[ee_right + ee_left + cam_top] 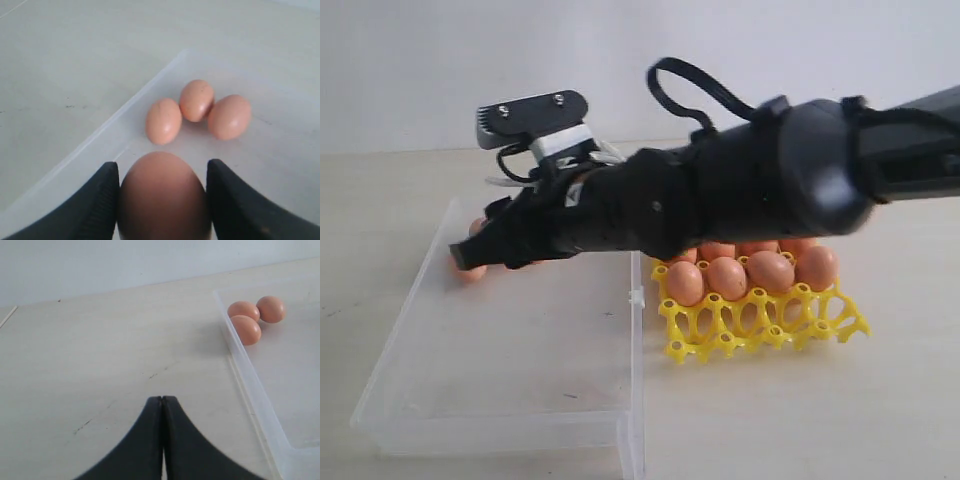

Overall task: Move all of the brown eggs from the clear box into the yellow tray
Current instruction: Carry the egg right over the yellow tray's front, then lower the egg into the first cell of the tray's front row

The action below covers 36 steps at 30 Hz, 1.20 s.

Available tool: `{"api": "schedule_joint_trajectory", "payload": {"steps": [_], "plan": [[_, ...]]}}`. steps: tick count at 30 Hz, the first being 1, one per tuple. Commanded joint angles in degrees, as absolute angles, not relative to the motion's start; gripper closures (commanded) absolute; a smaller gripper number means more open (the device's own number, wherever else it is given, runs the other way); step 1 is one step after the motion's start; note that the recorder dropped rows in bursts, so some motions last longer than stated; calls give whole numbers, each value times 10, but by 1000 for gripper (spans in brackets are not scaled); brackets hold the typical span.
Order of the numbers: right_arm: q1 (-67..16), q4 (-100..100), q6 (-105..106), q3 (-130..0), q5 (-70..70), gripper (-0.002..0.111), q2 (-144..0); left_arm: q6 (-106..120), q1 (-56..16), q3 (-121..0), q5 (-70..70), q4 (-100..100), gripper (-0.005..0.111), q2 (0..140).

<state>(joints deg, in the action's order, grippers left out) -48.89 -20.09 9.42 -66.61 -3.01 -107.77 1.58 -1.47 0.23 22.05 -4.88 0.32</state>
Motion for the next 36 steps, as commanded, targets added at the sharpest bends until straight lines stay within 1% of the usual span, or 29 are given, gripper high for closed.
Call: {"api": "schedule_joint_trajectory", "payload": {"steps": [1,3,7,13,21,24,30,36], "plan": [[-485,-300,241,-552,-158,108,-1010,14,-18,0,217,-46,107,0],[-483,-356,289,-515,-188,108,-988,14,-18,0,217,-46,107,0],[-467,-398,300,-450,-231,108,-950,14,-18,0,217,-46,107,0],[-439,-406,263,-368,-301,108,-915,14,-18,0,217,-46,107,0],[-435,-402,249,-296,-334,108,-897,14,-18,0,217,-46,107,0],[-435,-375,226,-280,-343,108,-890,14,-18,0,217,-46,107,0],[-435,-239,135,-254,-380,108,-880,14,-18,0,217,-46,107,0],[-435,-221,132,-239,-422,108,-880,14,-18,0,217,-46,107,0]]}}
